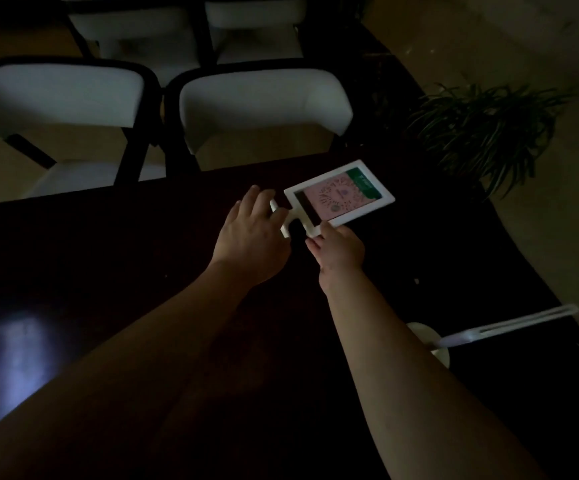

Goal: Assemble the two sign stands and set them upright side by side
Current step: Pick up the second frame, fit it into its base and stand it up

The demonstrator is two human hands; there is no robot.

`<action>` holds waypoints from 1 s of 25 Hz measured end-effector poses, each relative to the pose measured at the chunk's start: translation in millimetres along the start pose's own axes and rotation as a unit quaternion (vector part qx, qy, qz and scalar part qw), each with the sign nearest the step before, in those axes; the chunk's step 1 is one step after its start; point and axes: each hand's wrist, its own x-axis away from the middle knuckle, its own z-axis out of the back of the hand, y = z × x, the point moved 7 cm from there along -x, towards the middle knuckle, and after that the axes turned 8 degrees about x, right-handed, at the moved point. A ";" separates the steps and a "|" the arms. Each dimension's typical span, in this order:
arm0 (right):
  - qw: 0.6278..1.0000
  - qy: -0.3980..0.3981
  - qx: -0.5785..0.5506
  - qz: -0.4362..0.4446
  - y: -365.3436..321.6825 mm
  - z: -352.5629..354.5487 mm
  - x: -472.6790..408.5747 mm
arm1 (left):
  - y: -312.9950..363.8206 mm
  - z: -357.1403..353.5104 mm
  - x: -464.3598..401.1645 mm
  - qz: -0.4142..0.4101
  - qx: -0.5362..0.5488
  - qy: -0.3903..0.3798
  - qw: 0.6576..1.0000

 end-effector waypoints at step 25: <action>0.875 -0.090 0.385 0.281 38.7 25.5 100.1 | -21.6 -47.0 162.2 0.081 0.077 -0.069 0.991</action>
